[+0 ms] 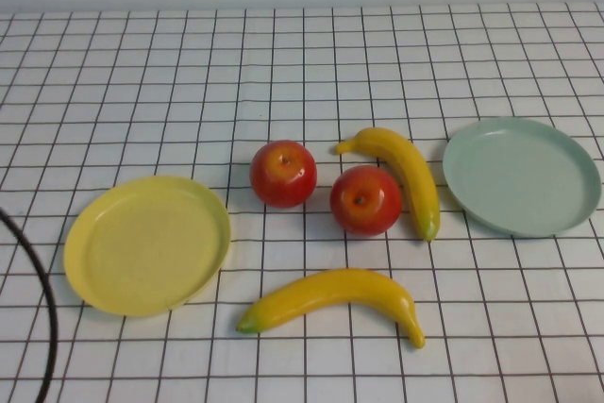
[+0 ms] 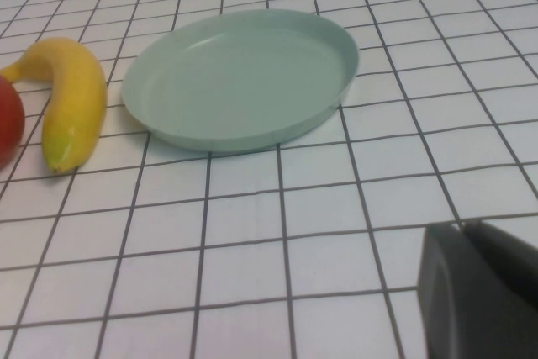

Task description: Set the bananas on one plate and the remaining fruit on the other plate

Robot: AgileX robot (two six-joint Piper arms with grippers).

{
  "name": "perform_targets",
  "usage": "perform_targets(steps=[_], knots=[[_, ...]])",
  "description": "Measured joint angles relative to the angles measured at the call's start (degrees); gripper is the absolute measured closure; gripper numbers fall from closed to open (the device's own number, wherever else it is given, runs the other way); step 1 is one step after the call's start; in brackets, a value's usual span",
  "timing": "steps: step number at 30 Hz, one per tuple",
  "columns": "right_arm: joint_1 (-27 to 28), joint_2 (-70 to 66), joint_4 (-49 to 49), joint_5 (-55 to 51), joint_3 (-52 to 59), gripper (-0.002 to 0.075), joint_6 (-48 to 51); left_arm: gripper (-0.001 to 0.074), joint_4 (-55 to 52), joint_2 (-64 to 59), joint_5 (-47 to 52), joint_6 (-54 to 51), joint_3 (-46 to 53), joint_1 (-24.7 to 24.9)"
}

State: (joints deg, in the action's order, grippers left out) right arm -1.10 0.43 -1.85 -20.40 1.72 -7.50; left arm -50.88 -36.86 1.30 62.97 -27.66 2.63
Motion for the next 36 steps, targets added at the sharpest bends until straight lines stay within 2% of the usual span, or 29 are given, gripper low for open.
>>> perform_targets(steps=[4, 6, 7, 9, 13, 16, 18, 19, 23, 25, 28, 36], knots=[[0.0, 0.0, 0.0, 0.0, 0.0, 0.0741, 0.0, 0.0737, -3.5, -7.6, -0.9, -0.6, -2.4, 4.5], [0.0, 0.0, 0.0, 0.0, 0.0, 0.0741, 0.0, 0.0737, 2.0, -11.0, -0.9, -5.3, -3.2, 6.7], [0.0, 0.0, 0.0, 0.0, 0.0, 0.0741, 0.0, 0.0737, 7.5, -12.3, -0.7, -11.8, -3.6, 7.6], [0.0, 0.0, 0.0, 0.0, 0.0, 0.0741, 0.0, 0.0737, 25.8, -15.4, 2.7, -32.1, -5.3, 10.2], [0.0, 0.0, 0.0, 0.0, 0.0, 0.0741, 0.0, 0.0737, 59.1, -22.9, 18.0, -71.7, -11.8, 14.7], [0.0, 0.0, 0.0, 0.0, 0.0, 0.0741, 0.0, 0.0702, 70.6, -29.5, 27.2, -84.5, -17.3, 16.2], [0.0, 0.0, 0.0, 0.0, 0.0, 0.0741, 0.0, 0.0627, 72.1, -32.9, 30.1, -87.5, -20.4, 16.9], [0.0, 0.0, 0.0, 0.0, 0.0, 0.0741, 0.0, 0.0563, 72.2, -34.7, 30.9, -88.2, -22.1, 17.1], [0.0, 0.0, 0.0, 0.0, 0.0, 0.0741, 0.0, 0.0216, 68.8, -41.5, 32.0, -85.3, -29.1, 18.8], [0.0, 0.0, 0.0, 0.0, 0.0, 0.0741, 0.0, 0.0122, 64.8, -45.3, 33.0, -82.0, -33.3, 20.0], [0.0, 0.0, 0.0, 0.0, 0.0, 0.0741, 0.0, 0.0069, 60.0, -51.3, 37.0, -78.6, -41.6, 21.7], [0.0, 0.0, 0.0, 0.0, 0.0, 0.0741, 0.0, 0.0066, 56.0, -68.0, 48.1, -77.3, -61.3, 27.9]])
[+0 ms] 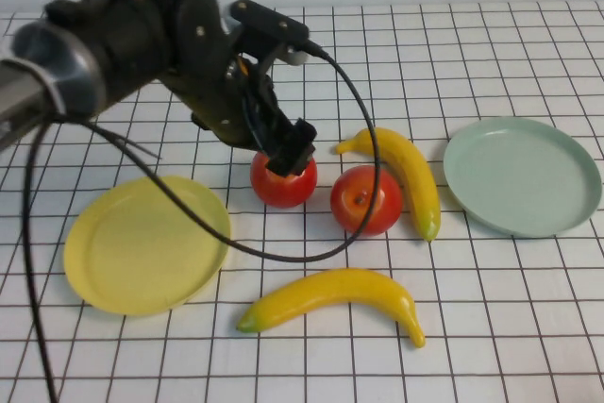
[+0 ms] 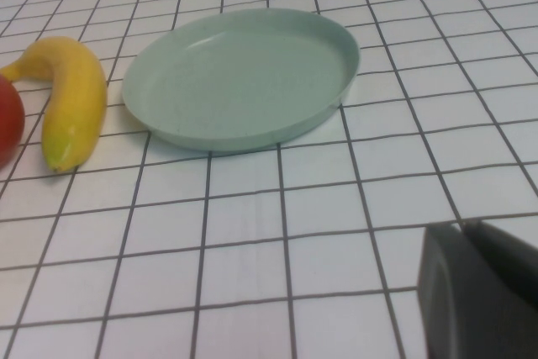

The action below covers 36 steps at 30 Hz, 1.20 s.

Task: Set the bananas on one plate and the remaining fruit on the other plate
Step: Put one type of fruit in the left plate

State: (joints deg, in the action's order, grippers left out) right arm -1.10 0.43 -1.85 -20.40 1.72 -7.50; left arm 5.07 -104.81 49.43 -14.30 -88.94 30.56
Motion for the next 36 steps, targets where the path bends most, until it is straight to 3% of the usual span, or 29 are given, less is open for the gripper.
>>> perform_targets(steps=[10, 36], knots=[[0.0, 0.0, 0.0, 0.0, 0.0, 0.0741, 0.0, 0.0066, -5.8, -12.0, 4.2, 1.5, -11.7, 2.2], [0.0, 0.0, 0.0, 0.0, 0.0, 0.0741, 0.0, 0.007, -6.7, -17.1, -0.2, 2.2, -13.1, 1.5]])
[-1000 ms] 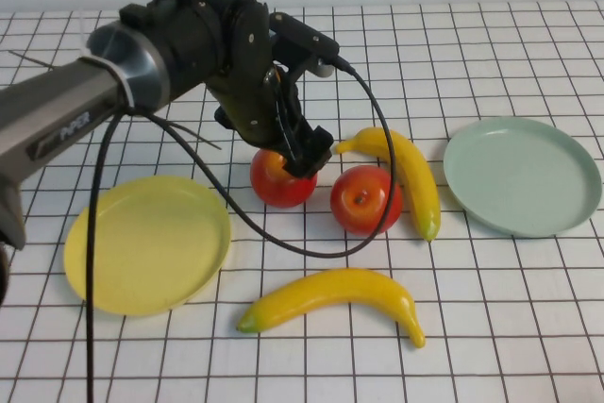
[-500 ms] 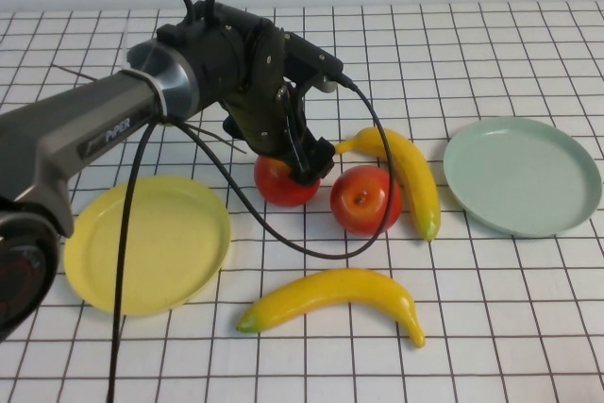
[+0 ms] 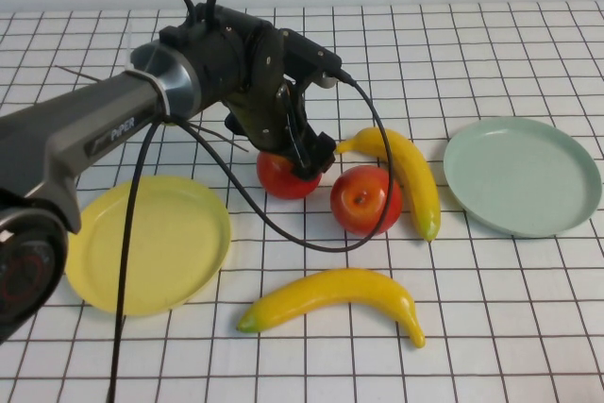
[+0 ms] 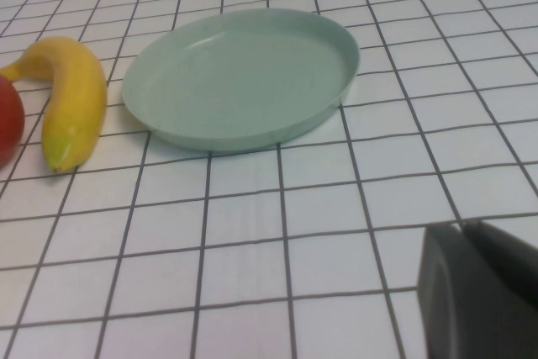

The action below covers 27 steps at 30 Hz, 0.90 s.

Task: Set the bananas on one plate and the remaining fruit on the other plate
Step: Put one type of fruit in the left plate

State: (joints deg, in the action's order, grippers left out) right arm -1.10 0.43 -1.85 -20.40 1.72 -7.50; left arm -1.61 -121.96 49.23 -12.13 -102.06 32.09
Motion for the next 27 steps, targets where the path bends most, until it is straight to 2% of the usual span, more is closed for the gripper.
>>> perform_targets(steps=[4, 10, 14, 18, 23, 27], knots=[[0.0, 0.0, 0.0, 0.0, 0.0, 0.0741, 0.0, 0.0136, -0.4, 0.2, 0.0, 0.3, 0.0, 0.0], [0.0, 0.0, 0.0, 0.0, 0.0, 0.0741, 0.0, 0.0136, -1.5, 4.0, 2.1, 0.6, 0.3, -0.9], [0.0, 0.0, 0.0, 0.0, 0.0, 0.0741, 0.0, 0.0136, -2.6, 10.8, 3.2, 1.2, 3.2, -1.7], [0.0, 0.0, 0.0, 0.0, 0.0, 0.0741, 0.0, 0.0136, -2.0, 18.3, 0.3, 2.7, 13.4, -3.8], [0.0, 0.0, 0.0, 0.0, 0.0, 0.0741, 0.0, 0.0136, -1.1, 27.4, -8.7, 5.4, 30.5, -9.7], [0.0, 0.0, 0.0, 0.0, 0.0, 0.0741, 0.0, 0.0136, -1.6, 31.8, -9.7, 9.7, 38.3, -14.3]])
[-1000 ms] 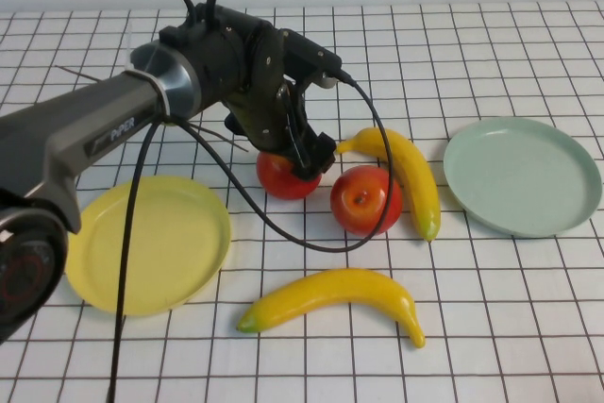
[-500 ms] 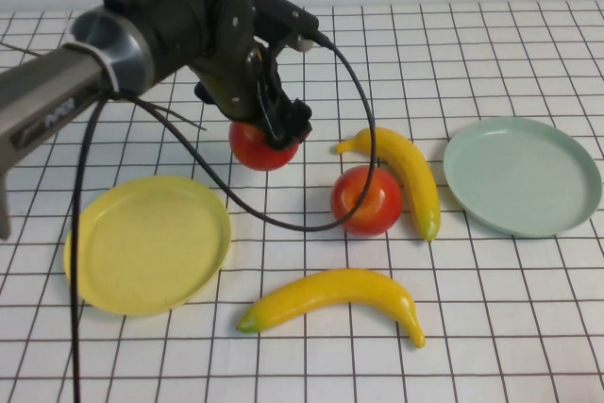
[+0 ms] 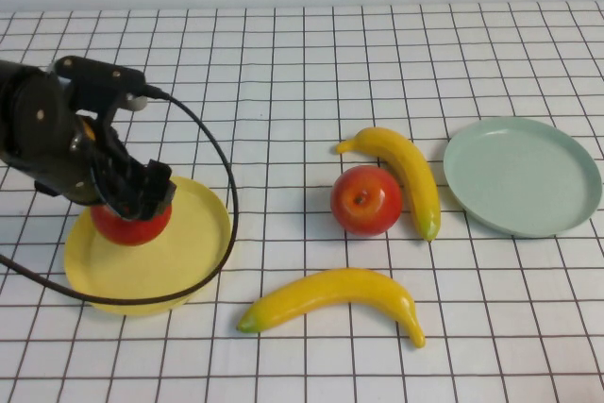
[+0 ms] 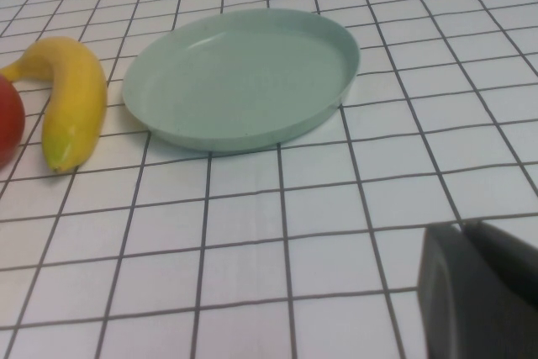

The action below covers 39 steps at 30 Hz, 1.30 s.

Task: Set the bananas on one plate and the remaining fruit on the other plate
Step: Put one type of fruit in the left plate

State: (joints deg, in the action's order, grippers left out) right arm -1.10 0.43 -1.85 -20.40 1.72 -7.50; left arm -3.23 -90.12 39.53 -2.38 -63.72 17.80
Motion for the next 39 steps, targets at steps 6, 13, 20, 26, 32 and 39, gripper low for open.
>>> perform_targets(steps=[6, 13, 20, 26, 32, 39], knots=[[0.0, 0.0, 0.0, 0.0, 0.0, 0.0741, 0.0, 0.0136, -1.7, 0.2, 1.9, 2.4, 1.0, -2.8], [0.0, 0.0, 0.0, 0.0, 0.0, 0.0741, 0.0, 0.0136, -2.6, 0.2, -1.5, 4.9, 1.0, -2.8], [0.0, 0.0, 0.0, 0.0, 0.0, 0.0741, 0.0, 0.0136, -3.0, -3.0, 0.7, 6.8, 1.0, -2.8], [0.0, 0.0, 0.0, 0.0, 0.0, 0.0741, 0.0, 0.0074, -3.5, -4.2, 0.9, 6.5, 1.0, -2.9], [0.0, 0.0, 0.0, 0.0, 0.0, 0.0741, 0.0, 0.0066, -3.4, -4.2, 0.9, 6.1, 1.0, -3.3], [0.0, 0.0, 0.0, 0.0, 0.0, 0.0741, 0.0, 0.0066, -2.9, 0.5, 2.5, 5.8, -1.0, -3.3]])
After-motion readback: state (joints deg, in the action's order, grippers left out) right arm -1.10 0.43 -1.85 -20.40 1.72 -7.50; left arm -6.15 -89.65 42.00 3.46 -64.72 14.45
